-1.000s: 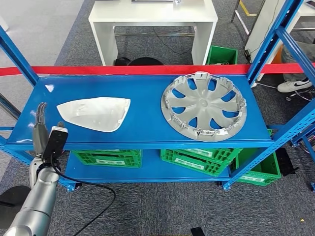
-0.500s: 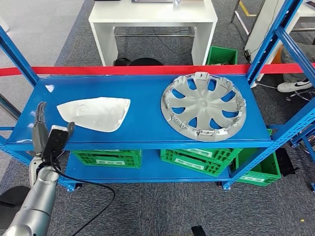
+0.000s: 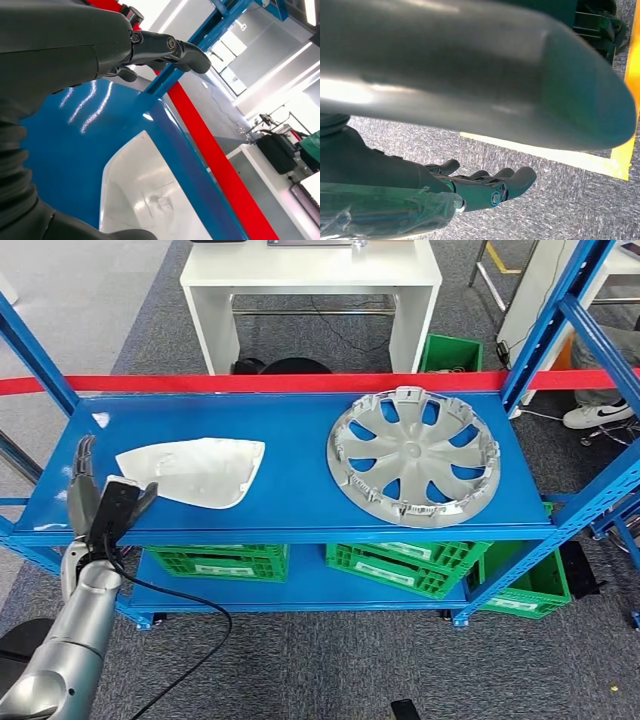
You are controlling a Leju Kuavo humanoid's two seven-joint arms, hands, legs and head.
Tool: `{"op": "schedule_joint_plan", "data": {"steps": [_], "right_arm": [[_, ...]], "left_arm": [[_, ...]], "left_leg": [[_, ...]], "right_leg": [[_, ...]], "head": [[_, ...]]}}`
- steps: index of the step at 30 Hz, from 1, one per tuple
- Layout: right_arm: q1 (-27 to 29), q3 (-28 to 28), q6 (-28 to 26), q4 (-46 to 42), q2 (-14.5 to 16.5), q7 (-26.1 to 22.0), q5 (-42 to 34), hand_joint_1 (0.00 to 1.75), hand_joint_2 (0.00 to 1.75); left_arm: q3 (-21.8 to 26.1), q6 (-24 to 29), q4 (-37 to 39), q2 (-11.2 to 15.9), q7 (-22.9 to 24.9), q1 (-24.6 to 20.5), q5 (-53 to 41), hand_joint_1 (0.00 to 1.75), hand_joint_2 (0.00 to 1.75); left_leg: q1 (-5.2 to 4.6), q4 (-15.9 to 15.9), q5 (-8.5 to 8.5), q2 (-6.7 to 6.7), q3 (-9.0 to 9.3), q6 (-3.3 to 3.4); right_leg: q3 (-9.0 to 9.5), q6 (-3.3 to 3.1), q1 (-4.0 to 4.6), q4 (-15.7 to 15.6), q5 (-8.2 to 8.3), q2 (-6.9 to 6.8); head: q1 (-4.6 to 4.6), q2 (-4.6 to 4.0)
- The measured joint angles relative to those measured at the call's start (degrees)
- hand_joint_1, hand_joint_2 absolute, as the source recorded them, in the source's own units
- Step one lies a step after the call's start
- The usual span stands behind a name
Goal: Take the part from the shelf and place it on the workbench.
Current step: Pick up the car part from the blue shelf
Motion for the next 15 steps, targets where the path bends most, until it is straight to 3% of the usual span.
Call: {"op": "schedule_joint_plan", "data": {"steps": [1,5,15], "right_arm": [[0.0,-0.1,0.0,0.0,0.0,0.0,0.0,0.00,0.00],[0.0,-0.6,-0.3,0.0,0.0,0.2,0.2,0.00,0.00],[0.0,-1.5,-0.9,0.0,0.0,1.0,2.2,0.00,0.00]], "left_arm": [[0.0,-0.3,0.4,0.0,-0.3,-0.2,0.7,0.00,1.75],[0.7,-3.1,1.9,-0.2,-1.4,-1.5,6.4,0.00,0.00],[8.3,-14.8,4.8,-1.8,-3.3,-5.9,33.2,0.00,0.00]], "left_leg": [[0.00,0.0,0.00,0.00,0.00,0.00],[0.00,0.0,0.00,0.00,0.00,0.00],[0.00,0.0,0.01,0.00,0.01,0.00]], "right_leg": [[0.00,0.00,0.00,0.0,0.00,0.00],[0.00,0.00,0.00,0.0,0.00,0.00],[0.01,0.00,0.00,0.0,0.02,0.00]], "head": [[0.00,0.00],[0.01,-0.01],[0.00,0.00]]}}
